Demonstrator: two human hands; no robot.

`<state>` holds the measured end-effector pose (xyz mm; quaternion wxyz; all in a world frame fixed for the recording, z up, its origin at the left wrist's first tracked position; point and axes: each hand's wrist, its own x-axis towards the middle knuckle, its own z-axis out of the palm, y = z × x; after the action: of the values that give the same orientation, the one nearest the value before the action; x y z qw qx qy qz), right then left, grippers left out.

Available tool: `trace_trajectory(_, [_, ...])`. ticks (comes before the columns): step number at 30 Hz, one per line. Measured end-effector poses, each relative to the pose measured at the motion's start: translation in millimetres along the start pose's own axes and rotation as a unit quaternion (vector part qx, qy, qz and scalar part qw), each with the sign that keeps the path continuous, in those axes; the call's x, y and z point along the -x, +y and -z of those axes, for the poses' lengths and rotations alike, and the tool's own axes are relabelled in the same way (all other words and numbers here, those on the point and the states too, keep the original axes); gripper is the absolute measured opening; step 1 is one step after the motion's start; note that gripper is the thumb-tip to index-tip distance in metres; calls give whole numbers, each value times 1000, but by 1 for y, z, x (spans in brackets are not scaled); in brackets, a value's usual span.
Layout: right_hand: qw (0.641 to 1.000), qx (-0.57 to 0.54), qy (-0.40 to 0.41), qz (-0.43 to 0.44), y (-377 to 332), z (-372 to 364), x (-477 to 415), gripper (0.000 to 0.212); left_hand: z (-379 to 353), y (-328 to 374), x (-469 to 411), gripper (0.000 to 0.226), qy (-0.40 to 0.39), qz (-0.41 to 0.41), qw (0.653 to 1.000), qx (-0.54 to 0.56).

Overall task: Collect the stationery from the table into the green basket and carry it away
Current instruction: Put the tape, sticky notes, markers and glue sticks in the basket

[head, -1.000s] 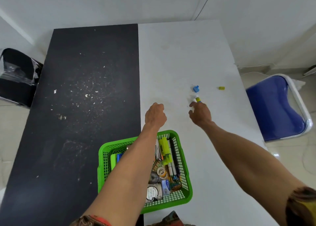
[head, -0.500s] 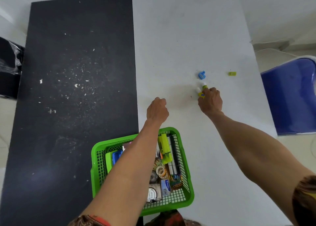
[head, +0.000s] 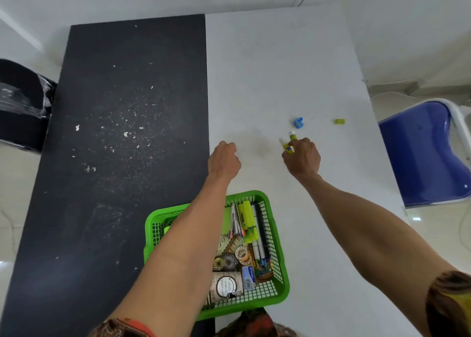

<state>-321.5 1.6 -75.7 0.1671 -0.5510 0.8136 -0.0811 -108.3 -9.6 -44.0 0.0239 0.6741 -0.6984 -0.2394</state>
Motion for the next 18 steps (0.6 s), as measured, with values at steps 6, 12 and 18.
trace_trajectory(6, [996,-68,30,40,-44,20,59,34,38,-7,34,26,54,13,998,1])
trace_trajectory(12, [995,-57,4,81,-74,8,136,36,54,-18,78,26,89,25,996,10])
trace_trajectory(18, [999,-34,15,38,-61,9,138,33,59,-33,107,18,105,26,994,14])
